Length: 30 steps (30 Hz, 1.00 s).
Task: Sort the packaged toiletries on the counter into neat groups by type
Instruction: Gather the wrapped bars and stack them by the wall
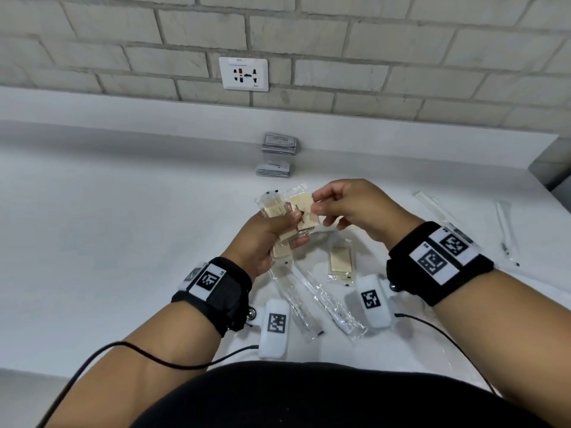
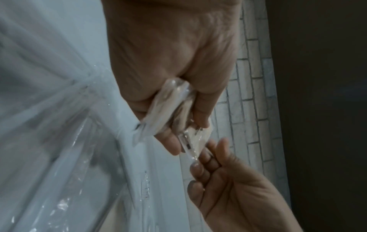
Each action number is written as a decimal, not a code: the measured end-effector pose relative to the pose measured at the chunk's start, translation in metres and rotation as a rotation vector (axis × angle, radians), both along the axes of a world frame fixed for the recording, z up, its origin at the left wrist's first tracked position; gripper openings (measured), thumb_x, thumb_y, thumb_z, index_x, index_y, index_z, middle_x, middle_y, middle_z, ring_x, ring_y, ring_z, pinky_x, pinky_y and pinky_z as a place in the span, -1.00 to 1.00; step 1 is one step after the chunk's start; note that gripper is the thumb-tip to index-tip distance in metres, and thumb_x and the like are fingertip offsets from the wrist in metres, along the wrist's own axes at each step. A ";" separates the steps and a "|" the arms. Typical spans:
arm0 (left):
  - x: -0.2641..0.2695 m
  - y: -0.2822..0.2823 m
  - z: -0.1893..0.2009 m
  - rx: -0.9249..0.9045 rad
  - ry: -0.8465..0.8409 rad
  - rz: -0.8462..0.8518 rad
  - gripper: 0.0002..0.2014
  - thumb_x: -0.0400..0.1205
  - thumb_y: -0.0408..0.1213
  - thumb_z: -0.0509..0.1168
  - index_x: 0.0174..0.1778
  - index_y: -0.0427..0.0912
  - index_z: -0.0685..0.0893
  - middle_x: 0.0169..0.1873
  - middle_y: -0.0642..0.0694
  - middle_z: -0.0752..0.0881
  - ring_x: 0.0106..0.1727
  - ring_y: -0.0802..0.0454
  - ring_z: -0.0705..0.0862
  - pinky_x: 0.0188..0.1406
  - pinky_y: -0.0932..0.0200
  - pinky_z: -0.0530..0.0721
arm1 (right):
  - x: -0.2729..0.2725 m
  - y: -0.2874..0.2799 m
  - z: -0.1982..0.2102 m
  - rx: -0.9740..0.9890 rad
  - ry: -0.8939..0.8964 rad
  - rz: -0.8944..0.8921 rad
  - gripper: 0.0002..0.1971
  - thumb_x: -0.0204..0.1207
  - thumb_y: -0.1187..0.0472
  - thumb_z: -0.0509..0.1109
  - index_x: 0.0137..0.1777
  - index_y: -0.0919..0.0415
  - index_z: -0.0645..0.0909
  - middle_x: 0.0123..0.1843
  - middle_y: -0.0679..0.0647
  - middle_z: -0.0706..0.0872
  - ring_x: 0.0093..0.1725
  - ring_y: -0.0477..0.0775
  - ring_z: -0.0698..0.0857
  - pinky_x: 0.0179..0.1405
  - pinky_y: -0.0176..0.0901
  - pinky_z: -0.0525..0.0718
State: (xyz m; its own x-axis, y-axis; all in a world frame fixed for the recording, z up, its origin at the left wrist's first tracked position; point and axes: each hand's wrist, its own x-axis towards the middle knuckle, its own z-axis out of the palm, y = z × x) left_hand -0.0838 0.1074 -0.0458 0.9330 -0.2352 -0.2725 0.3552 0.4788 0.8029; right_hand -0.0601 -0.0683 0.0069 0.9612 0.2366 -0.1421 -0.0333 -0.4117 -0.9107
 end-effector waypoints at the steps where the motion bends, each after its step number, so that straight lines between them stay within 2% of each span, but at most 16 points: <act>1: 0.000 -0.002 0.000 0.017 -0.012 -0.016 -0.84 0.63 -0.44 0.28 0.09 -0.31 0.67 -0.14 -0.24 0.79 -0.20 -0.08 0.81 -0.17 0.07 0.79 | -0.002 0.003 -0.001 0.011 -0.040 -0.008 -0.88 0.39 0.29 0.58 -0.21 0.11 0.69 -0.42 -0.08 0.73 -0.45 -0.10 0.66 -0.49 -0.33 0.54; 3: 0.000 -0.005 0.002 0.041 0.006 -0.006 -0.82 0.68 -0.25 0.26 0.08 -0.26 0.67 -0.13 -0.21 0.78 -0.20 -0.05 0.81 -0.15 0.03 0.78 | -0.002 0.006 -0.005 0.017 -0.225 -0.081 -0.84 0.38 0.32 0.59 -0.28 0.08 0.68 -0.41 -0.10 0.68 -0.45 -0.13 0.62 -0.43 -0.33 0.54; 5: 0.002 -0.002 0.003 0.012 0.067 0.031 -0.73 0.68 -0.10 0.24 0.03 -0.26 0.65 -0.13 -0.21 0.77 -0.23 -0.06 0.81 -0.20 0.06 0.80 | -0.003 0.003 -0.009 -0.074 -0.516 -0.072 -0.87 0.39 0.32 0.57 -0.25 0.07 0.72 -0.25 -0.09 0.68 -0.31 -0.12 0.65 -0.27 -0.29 0.58; 7: 0.001 0.002 0.007 -0.037 0.095 0.024 -0.82 0.66 -0.20 0.28 0.01 -0.24 0.66 -0.18 -0.20 0.78 -0.26 -0.05 0.80 -0.27 0.15 0.80 | -0.007 0.000 -0.016 -0.260 -0.754 0.067 -0.90 0.40 0.35 0.52 -0.16 0.14 0.77 -0.05 -0.04 0.68 -0.13 -0.05 0.69 -0.10 -0.21 0.63; 9: 0.002 0.005 0.008 -0.020 0.057 0.029 -0.92 0.61 -0.42 0.31 -0.02 -0.22 0.66 -0.23 -0.17 0.75 -0.28 -0.02 0.78 -0.32 0.18 0.79 | -0.012 -0.001 -0.025 -0.343 -0.813 0.152 -0.85 0.42 0.42 0.46 -0.16 0.16 0.77 0.09 -0.03 0.66 0.02 0.02 0.70 0.02 -0.11 0.65; 12: 0.001 0.003 0.008 0.058 -0.036 0.055 -0.85 0.59 -0.55 0.29 -0.03 -0.23 0.64 -0.24 -0.17 0.74 -0.28 -0.03 0.77 -0.32 0.17 0.77 | -0.012 -0.004 -0.026 -0.191 -0.633 0.001 -0.73 0.45 0.50 0.36 -0.23 0.10 0.73 0.13 -0.10 0.63 0.06 -0.03 0.71 0.07 -0.10 0.65; 15: -0.002 -0.001 0.007 0.060 -0.081 0.055 -0.85 0.59 -0.56 0.28 -0.03 -0.24 0.61 -0.27 -0.18 0.72 -0.33 -0.02 0.76 -0.31 0.16 0.77 | -0.012 0.002 -0.017 0.056 -0.297 -0.116 -0.76 0.46 0.31 0.51 -0.05 -0.05 0.58 -0.03 -0.01 0.69 -0.18 0.07 0.77 -0.19 -0.03 0.74; 17: -0.003 -0.003 0.008 0.063 -0.105 0.057 -0.85 0.60 -0.57 0.28 -0.05 -0.23 0.59 -0.33 -0.15 0.71 -0.36 0.00 0.74 -0.35 0.17 0.75 | -0.013 0.006 -0.017 0.095 -0.160 -0.100 -0.62 0.37 0.26 0.61 0.02 -0.05 0.51 -0.19 0.09 0.70 -0.35 0.08 0.74 -0.36 -0.04 0.74; 20: -0.003 -0.004 0.009 0.072 -0.134 0.061 -0.84 0.60 -0.56 0.28 -0.10 -0.20 0.60 -0.35 -0.12 0.73 -0.32 -0.02 0.74 -0.34 0.17 0.75 | -0.012 0.008 -0.018 0.144 -0.103 -0.103 -0.65 0.41 0.43 0.54 0.02 0.05 0.52 -0.35 0.14 0.68 -0.44 0.10 0.70 -0.36 -0.01 0.73; 24: -0.003 -0.002 0.010 0.064 -0.145 0.071 -0.84 0.60 -0.57 0.26 -0.10 -0.21 0.59 -0.33 -0.13 0.73 -0.30 -0.04 0.74 -0.34 0.18 0.75 | -0.012 0.007 -0.015 0.240 -0.065 -0.126 -0.76 0.50 0.54 0.37 0.00 0.20 0.57 -0.40 0.17 0.66 -0.47 0.10 0.67 -0.40 -0.10 0.72; 27: -0.005 -0.005 0.010 0.033 -0.164 0.079 -0.85 0.61 -0.58 0.24 -0.04 -0.25 0.56 -0.27 -0.19 0.72 -0.30 -0.04 0.75 -0.36 0.17 0.73 | -0.013 0.010 -0.015 0.258 -0.058 -0.149 -0.77 0.50 0.57 0.33 -0.04 0.22 0.58 -0.43 0.15 0.65 -0.51 0.05 0.65 -0.43 -0.12 0.72; 30: -0.005 -0.009 0.007 0.002 -0.161 0.115 -0.81 0.61 -0.55 0.25 0.09 -0.26 0.51 -0.16 -0.26 0.67 -0.23 -0.10 0.72 -0.25 0.10 0.75 | -0.013 0.012 -0.017 0.354 -0.018 -0.204 -0.80 0.53 0.53 0.30 -0.04 0.22 0.59 -0.35 0.17 0.65 -0.44 0.06 0.63 -0.37 -0.06 0.72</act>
